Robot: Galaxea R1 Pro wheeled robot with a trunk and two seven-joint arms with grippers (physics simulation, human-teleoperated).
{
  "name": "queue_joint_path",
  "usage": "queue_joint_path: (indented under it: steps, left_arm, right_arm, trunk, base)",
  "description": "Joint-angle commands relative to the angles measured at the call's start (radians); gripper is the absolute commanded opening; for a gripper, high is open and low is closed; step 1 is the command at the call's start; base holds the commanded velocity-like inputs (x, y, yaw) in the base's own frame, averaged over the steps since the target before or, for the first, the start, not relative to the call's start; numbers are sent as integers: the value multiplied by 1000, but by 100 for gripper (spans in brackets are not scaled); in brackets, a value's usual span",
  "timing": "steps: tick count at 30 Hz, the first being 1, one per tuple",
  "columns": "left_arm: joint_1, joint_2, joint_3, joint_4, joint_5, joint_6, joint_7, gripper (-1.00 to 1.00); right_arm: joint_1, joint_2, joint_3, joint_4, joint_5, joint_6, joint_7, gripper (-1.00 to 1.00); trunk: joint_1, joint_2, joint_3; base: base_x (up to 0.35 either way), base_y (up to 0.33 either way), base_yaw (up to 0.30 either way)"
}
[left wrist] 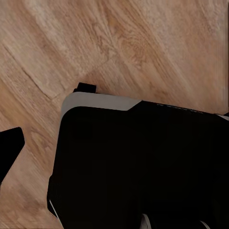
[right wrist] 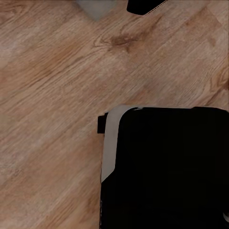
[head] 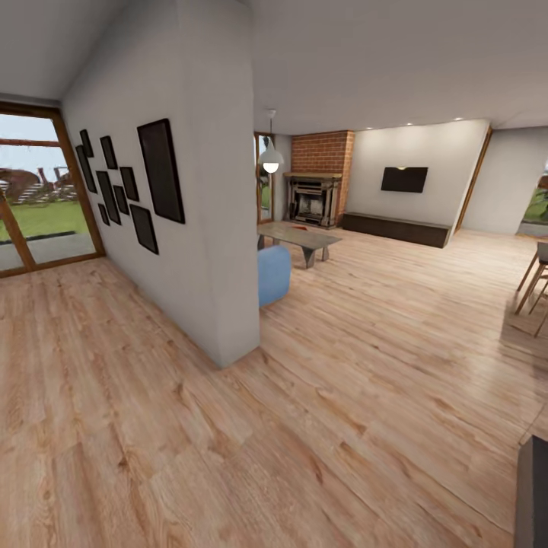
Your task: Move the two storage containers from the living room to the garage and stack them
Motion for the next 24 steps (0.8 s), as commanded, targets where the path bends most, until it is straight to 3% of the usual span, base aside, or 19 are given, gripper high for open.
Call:
queue_joint_path:
  steps: [1,7,24]
  left_arm:
    - [-1,0,-2,1,6,-3,1,100]
    - [-1,0,-2,1,6,-3,1,100]
    - [-1,0,-2,1,6,-3,1,100]
  right_arm:
    - [-1,1,8,3,-7,-5,-1,100]
    - [-1,2,8,3,-13,-5,-1,100]
    - [-1,4,8,3,-9,-5,-1,100]
  trunk:
    - [1,-2,-2]
    - [1,-2,1]
    - [1,-2,15]
  base:
    - [323,0,0]
    - [323,0,-106]
    - [323,0,-213]
